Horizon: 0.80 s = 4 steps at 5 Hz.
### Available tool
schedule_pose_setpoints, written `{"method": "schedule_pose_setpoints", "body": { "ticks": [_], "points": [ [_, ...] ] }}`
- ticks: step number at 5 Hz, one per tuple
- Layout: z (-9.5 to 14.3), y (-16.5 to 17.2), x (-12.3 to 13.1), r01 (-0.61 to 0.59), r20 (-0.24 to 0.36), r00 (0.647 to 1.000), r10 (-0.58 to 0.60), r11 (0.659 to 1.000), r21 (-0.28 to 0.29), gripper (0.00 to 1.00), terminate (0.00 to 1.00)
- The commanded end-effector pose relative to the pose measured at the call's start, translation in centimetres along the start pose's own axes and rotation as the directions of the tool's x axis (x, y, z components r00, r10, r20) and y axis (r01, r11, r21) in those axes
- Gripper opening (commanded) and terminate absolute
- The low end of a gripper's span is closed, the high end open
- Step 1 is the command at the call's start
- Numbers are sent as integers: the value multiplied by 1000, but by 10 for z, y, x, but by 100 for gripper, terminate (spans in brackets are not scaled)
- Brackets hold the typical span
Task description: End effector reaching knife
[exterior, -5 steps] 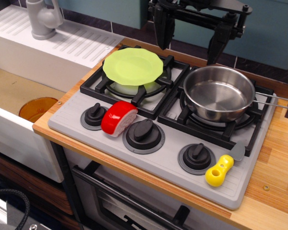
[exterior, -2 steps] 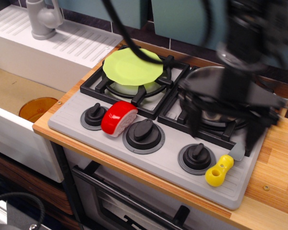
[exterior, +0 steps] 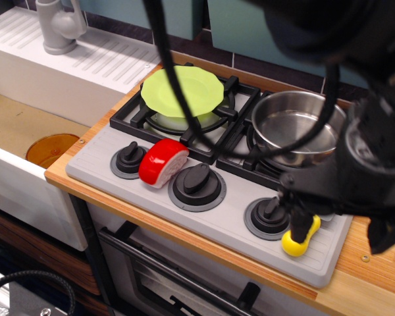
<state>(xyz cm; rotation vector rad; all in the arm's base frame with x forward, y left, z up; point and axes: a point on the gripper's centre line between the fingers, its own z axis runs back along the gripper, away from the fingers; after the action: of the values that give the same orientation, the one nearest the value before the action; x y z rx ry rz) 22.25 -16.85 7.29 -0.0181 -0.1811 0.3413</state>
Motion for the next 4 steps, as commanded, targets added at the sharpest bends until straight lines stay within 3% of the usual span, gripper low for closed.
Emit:
{"method": "schedule_pose_setpoints", "body": {
  "ticks": [1, 2, 4],
  "points": [
    [-12, -2, 8, 38, 109, 993, -32, 998, -48, 100, 0],
    [-18, 8, 16, 61, 137, 989, -53, 997, -54, 100, 0],
    [-33, 13, 23, 71, 134, 989, -64, 996, -51, 100, 0]
  ]
}}
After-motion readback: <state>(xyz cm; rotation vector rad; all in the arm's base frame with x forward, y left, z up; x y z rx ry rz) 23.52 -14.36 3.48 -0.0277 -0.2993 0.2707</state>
